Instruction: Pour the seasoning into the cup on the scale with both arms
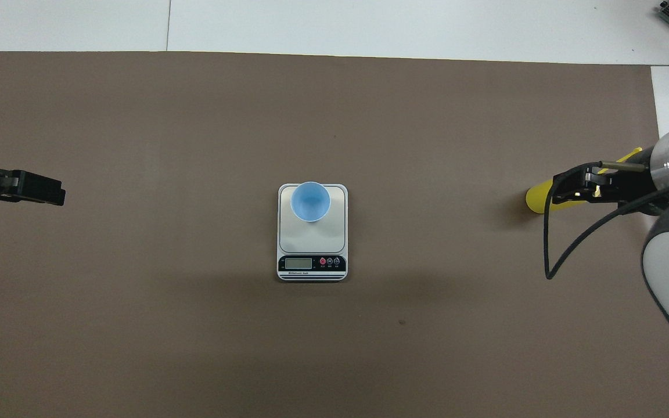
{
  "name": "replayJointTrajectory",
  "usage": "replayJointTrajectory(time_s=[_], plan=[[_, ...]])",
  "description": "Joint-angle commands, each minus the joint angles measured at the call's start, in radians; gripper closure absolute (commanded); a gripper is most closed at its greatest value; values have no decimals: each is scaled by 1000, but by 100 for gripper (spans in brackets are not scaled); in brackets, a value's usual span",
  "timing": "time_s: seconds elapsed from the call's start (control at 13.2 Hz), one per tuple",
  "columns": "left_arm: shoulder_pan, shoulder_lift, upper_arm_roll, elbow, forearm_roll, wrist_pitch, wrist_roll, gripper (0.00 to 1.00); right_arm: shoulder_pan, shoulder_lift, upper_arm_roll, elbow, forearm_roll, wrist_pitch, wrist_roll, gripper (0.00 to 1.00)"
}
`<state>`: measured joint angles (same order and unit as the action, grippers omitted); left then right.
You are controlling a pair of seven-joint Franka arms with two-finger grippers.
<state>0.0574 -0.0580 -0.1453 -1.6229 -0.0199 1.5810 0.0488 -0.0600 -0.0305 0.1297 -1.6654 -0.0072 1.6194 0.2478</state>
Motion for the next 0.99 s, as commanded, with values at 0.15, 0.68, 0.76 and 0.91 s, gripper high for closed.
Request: replayJointTrajectory(time_s=[0.15,0.68,0.76,0.91], plan=[[12,-22,4,-14,-29,-23,11,0,-14,-22,2,-22,21,2,-21,0],[13,-49,12,-58,-43,-22,14,0,-14,-22,2,-22,21,2,-21,0],[13,-49,15,-57,-43,-22,14,0,-14,-22,2,-22,21,2,-21,0],[24,-51,15,-58,-20,-21,19,0,-14,-22,2,-22,21,2,-21,0]])
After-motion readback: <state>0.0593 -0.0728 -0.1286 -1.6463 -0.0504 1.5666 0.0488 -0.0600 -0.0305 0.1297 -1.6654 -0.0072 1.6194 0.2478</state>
